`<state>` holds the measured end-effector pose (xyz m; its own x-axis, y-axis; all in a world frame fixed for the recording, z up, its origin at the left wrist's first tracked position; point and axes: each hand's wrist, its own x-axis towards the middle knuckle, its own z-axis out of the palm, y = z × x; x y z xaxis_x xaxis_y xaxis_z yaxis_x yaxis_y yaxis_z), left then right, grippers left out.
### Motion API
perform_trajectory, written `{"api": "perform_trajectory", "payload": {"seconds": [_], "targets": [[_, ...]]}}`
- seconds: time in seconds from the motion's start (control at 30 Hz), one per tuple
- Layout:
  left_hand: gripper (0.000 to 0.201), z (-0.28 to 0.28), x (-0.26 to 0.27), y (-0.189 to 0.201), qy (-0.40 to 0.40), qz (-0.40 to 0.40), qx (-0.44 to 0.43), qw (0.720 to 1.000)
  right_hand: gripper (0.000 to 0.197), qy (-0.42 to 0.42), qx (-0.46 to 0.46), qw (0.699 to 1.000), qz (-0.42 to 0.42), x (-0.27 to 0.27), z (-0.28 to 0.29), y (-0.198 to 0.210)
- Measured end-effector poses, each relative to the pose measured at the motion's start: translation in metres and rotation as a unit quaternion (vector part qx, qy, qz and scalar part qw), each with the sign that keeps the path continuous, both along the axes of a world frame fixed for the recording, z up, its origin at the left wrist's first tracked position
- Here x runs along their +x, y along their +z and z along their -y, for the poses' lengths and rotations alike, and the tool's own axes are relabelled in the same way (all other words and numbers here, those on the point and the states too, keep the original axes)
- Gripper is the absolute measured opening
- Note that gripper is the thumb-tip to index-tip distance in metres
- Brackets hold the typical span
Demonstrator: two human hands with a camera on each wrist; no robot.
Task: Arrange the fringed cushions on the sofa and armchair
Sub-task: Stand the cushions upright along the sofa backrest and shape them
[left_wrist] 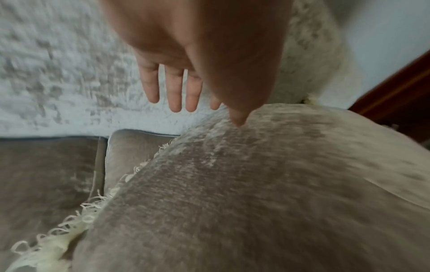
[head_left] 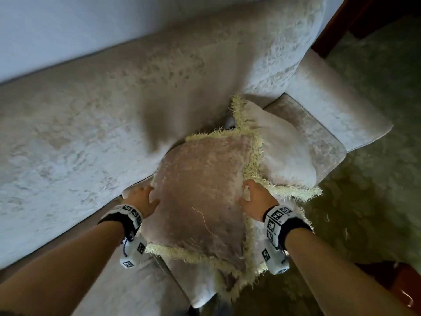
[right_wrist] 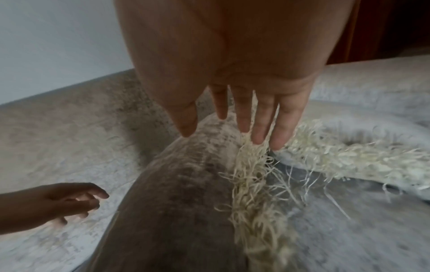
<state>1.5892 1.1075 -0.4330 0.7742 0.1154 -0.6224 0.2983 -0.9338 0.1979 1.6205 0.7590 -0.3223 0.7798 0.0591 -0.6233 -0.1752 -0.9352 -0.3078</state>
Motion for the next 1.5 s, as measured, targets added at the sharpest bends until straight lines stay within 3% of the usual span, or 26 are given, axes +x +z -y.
{"api": "perform_trajectory", "payload": {"seconds": [0.07,0.13,0.27,0.53,0.67,0.77,0.97,1.13,1.23,1.37,1.5], "targets": [[0.074,-0.002,0.018,-0.026,0.041,-0.006,-0.031,0.999,0.084,-0.023,0.0,1.0,-0.004,0.021,-0.007,-0.026],[0.099,-0.007,0.033,-0.051,0.073,-0.01,-0.066,0.995,0.11,-0.037,0.0,0.999,-0.036,0.035,-0.017,-0.051],[0.124,-0.012,0.051,-0.101,0.069,-0.058,-0.124,0.988,0.145,-0.087,0.022,0.995,-0.052,0.043,-0.028,-0.094],[0.164,-0.019,0.083,-0.154,0.083,-0.093,-0.219,0.968,0.144,-0.113,0.01,0.991,-0.074,0.042,-0.008,-0.128],[0.163,-0.019,0.081,-0.162,0.127,-0.064,-0.257,0.956,0.14,-0.121,-0.014,0.989,-0.087,0.043,-0.014,-0.136],[0.153,-0.013,0.076,-0.16,0.168,-0.085,-0.285,0.94,0.132,-0.135,-0.012,0.988,-0.073,0.041,-0.015,-0.141],[0.151,-0.017,0.047,-0.175,0.168,-0.07,-0.273,0.944,0.126,-0.136,0.001,0.991,-0.02,0.027,-0.009,-0.131],[0.147,-0.015,0.008,-0.086,0.154,0.03,-0.246,0.957,0.114,-0.069,-0.003,0.997,0.026,0.001,-0.012,-0.093],[0.138,-0.024,-0.022,-0.04,0.196,0.069,-0.256,0.944,0.107,-0.037,0.008,0.998,0.056,-0.013,-0.018,-0.063],[0.15,-0.045,-0.069,0.021,0.24,0.137,-0.234,0.932,0.107,0.02,0.026,0.995,0.089,-0.025,-0.038,-0.026],[0.142,-0.075,-0.127,0.084,0.29,0.205,-0.196,0.914,0.111,0.07,0.063,0.989,0.111,-0.034,-0.082,0.008]]}}
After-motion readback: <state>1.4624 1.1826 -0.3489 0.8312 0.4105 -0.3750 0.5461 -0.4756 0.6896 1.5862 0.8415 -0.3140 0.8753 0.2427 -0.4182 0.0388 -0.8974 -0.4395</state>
